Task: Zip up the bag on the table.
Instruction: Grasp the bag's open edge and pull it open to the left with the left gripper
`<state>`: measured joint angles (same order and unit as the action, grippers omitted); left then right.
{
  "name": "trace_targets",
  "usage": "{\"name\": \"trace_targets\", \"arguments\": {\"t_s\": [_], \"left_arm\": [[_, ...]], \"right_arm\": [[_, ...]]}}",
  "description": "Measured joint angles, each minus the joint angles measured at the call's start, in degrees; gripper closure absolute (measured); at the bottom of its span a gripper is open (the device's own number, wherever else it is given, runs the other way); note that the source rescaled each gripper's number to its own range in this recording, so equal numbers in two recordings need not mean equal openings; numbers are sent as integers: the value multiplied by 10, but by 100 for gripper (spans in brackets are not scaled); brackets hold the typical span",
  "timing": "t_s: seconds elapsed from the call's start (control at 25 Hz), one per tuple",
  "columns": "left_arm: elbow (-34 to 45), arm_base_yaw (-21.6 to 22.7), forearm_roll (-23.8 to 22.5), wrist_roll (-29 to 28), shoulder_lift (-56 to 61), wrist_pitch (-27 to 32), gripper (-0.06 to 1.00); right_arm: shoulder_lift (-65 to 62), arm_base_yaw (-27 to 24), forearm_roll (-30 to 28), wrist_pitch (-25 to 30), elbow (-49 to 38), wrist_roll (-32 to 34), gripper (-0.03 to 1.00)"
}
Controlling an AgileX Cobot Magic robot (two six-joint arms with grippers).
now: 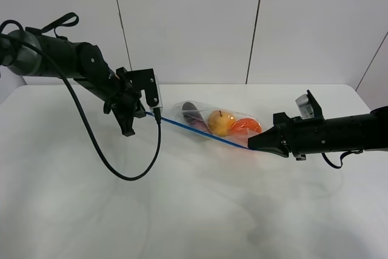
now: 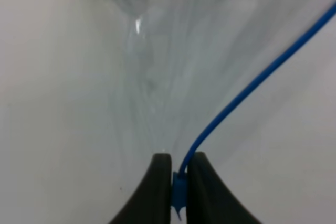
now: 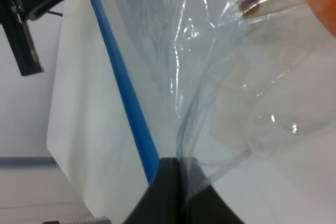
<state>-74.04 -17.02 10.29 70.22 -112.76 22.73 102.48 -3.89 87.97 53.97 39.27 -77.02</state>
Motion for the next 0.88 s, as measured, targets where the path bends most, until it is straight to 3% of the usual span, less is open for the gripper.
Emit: {"name": "trace_targets", "arguments": {"t_s": [0.56, 0.72, 0.88], "left_arm": [[1, 9, 13, -38, 0, 3, 92], [1, 18, -5, -88, 0, -6, 79], [1, 26, -11, -210, 0, -10, 71]], "right_arm": [[0, 2, 7, 1, 0, 0, 97], [0, 0, -9, -5, 0, 0, 97], [0, 0, -20, -8, 0, 0, 97]]}}
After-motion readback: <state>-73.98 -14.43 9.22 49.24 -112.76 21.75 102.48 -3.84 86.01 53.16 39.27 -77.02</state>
